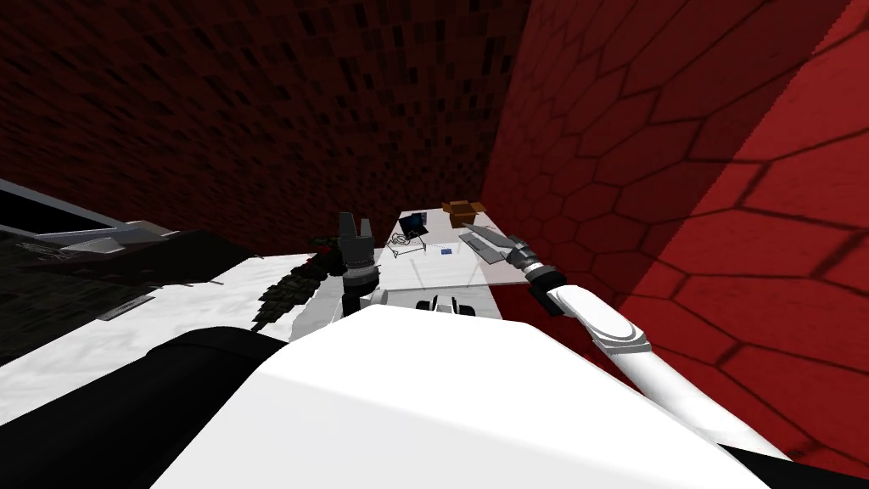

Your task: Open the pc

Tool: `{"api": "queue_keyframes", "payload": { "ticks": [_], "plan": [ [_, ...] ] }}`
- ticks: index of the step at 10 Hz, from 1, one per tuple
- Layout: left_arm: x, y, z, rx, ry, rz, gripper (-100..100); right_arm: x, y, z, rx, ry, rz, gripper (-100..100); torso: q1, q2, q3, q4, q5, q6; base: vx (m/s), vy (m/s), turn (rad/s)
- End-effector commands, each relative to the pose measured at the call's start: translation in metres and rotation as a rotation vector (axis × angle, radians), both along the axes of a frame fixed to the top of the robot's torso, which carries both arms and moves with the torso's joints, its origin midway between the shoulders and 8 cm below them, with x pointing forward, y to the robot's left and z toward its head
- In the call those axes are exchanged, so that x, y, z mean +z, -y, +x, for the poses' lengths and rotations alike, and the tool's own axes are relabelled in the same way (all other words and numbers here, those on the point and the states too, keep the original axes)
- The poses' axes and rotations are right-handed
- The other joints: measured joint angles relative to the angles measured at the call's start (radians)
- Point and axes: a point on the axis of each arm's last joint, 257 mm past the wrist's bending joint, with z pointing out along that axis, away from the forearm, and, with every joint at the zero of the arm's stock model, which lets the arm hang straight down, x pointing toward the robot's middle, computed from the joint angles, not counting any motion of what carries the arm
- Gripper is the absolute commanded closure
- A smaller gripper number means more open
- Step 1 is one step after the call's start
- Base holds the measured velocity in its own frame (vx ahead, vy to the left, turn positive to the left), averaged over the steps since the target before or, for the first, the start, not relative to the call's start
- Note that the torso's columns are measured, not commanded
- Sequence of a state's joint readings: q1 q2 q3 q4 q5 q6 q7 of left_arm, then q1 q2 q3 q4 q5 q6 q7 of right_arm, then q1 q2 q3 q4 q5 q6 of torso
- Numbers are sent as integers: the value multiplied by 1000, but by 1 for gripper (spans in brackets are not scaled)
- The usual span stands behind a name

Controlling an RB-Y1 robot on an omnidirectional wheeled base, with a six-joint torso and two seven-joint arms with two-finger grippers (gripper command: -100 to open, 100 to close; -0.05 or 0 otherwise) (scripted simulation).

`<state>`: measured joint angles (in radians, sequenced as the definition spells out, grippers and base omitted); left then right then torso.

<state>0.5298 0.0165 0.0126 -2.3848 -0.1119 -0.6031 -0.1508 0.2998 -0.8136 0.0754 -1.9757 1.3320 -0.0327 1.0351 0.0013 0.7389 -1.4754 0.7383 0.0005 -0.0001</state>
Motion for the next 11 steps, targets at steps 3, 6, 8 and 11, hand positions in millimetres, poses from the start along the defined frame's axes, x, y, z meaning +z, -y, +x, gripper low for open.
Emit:
{"api": "queue_keyframes", "payload": {
  "ticks": [3, 6, 8, 11],
  "plan": [
    [0, 0, 0, 0, 0, 0, 0, 26, 11, 3, 30, -1, 3, -100, -2, -1, -1, -1, -1, 0, 8, 57, -60],
    [0, 0, 0, 0, 0, 0, 0, 33, 12, 3, 40, -1, 1, -100, -1, -1, -1, 0, 0, 0, 6, 37, -45],
    [0, 0, 0, 0, 0, 0, 0, 34, 12, 4, 40, -1, 3, 0, -3, -1, 0, 0, -1, 0, 0, 0, 0],
    [0, 0, 0, 0, 0, 0, 0, 34, 12, 4, 40, -1, 3, 0, -1, -1, -1, 0, 0, 0, 0, 0, 0]
  ]
}}
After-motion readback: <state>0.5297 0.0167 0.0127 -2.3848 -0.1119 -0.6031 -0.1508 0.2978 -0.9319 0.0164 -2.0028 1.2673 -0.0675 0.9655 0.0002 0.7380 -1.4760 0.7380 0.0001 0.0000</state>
